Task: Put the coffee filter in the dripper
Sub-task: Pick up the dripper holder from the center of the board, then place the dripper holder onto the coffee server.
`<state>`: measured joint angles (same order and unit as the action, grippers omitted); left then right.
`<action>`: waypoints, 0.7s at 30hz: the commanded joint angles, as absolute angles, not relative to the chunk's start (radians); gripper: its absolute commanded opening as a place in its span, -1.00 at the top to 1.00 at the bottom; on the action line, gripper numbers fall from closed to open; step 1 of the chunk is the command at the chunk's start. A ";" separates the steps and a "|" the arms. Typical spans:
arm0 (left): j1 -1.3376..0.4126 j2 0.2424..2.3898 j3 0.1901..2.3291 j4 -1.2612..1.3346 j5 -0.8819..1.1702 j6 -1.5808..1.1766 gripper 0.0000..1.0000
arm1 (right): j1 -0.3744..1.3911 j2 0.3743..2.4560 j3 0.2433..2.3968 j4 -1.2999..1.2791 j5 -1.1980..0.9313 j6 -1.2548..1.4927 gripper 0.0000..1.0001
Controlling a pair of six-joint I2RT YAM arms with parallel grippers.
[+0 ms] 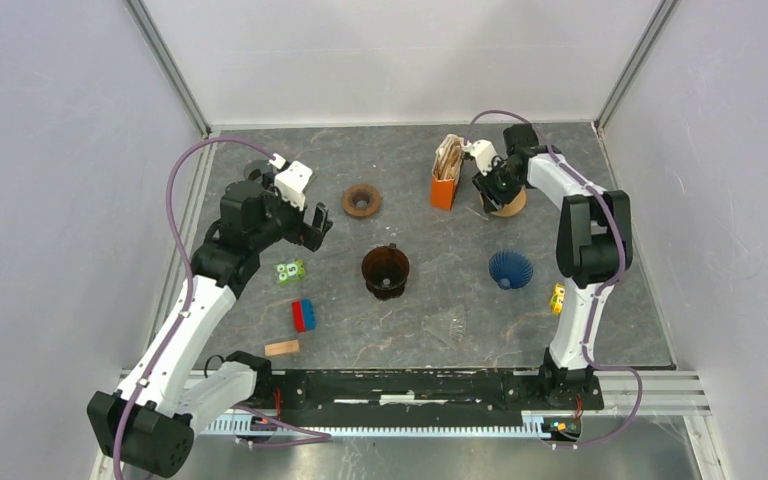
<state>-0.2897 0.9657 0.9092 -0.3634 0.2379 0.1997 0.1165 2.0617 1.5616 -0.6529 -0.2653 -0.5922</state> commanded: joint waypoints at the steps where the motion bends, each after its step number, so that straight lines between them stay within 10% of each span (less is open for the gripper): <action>1: -0.293 0.943 0.911 -0.322 0.236 0.185 -0.99 | 0.115 1.901 1.594 -0.661 -0.307 -0.594 0.37; 11: -0.275 0.977 0.951 -0.321 -0.068 0.106 -0.99 | 0.424 1.547 1.420 -0.711 -0.370 -0.708 0.47; 21: -0.135 1.005 1.018 -0.344 -0.062 -0.029 -0.99 | 0.850 1.648 1.410 -0.756 -0.283 -0.755 0.42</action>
